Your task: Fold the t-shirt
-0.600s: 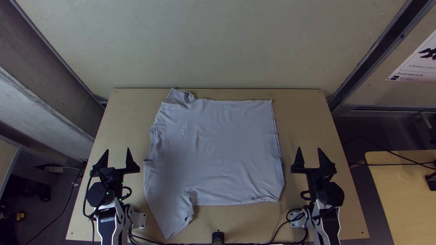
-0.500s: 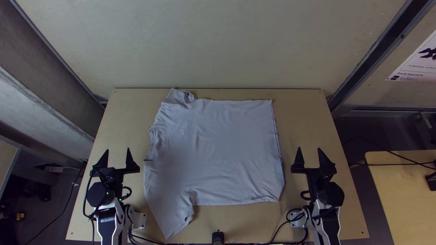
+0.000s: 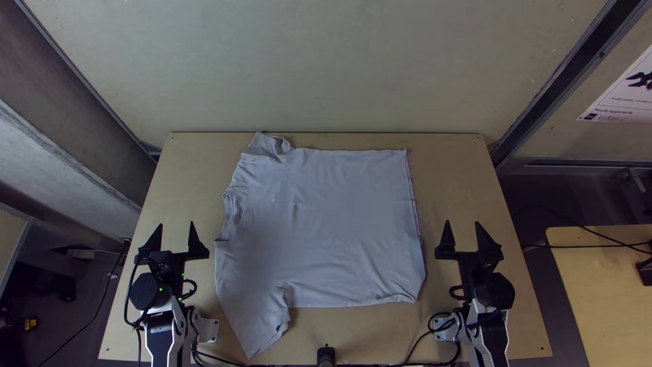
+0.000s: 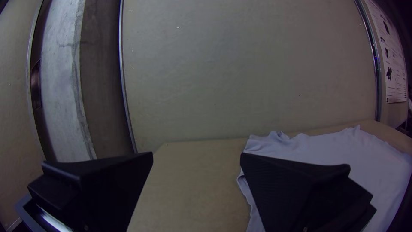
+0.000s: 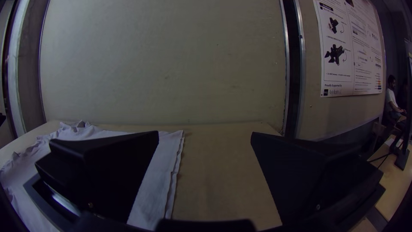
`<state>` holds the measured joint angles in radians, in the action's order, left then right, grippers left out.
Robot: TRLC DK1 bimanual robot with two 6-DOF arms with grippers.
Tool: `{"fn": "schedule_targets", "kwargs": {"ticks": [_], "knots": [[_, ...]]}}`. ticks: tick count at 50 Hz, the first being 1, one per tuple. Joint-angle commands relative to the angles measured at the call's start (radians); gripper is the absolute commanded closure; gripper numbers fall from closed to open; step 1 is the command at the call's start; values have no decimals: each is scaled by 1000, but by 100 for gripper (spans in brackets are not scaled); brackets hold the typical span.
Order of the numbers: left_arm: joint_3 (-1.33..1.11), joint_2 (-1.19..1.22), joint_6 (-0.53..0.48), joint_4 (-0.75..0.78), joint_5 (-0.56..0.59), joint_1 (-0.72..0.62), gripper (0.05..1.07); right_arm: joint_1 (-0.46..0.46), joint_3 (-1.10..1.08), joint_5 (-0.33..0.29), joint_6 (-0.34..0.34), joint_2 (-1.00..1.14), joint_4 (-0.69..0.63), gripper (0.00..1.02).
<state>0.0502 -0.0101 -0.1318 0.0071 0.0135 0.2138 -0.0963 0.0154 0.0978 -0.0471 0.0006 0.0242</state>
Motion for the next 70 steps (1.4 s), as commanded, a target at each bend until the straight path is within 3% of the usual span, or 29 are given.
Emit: {"fn": "schedule_targets", "kwargs": {"ticks": [1, 29, 48, 70], "knots": [[-46, 10, -3, -19, 5, 6, 10, 1, -11, 8, 12, -4, -15, 4], [-44, 13, 35, -12, -3, 19, 10, 9, -8, 2, 23, -7, -3, 4], [92, -5, 17, 22, 2, 7, 10, 30, 141, 10, 56, 9, 51, 4], [470, -433, 34, 85, 8, -21, 10, 12, 436, 10, 70, 378, 223, 4]]}}
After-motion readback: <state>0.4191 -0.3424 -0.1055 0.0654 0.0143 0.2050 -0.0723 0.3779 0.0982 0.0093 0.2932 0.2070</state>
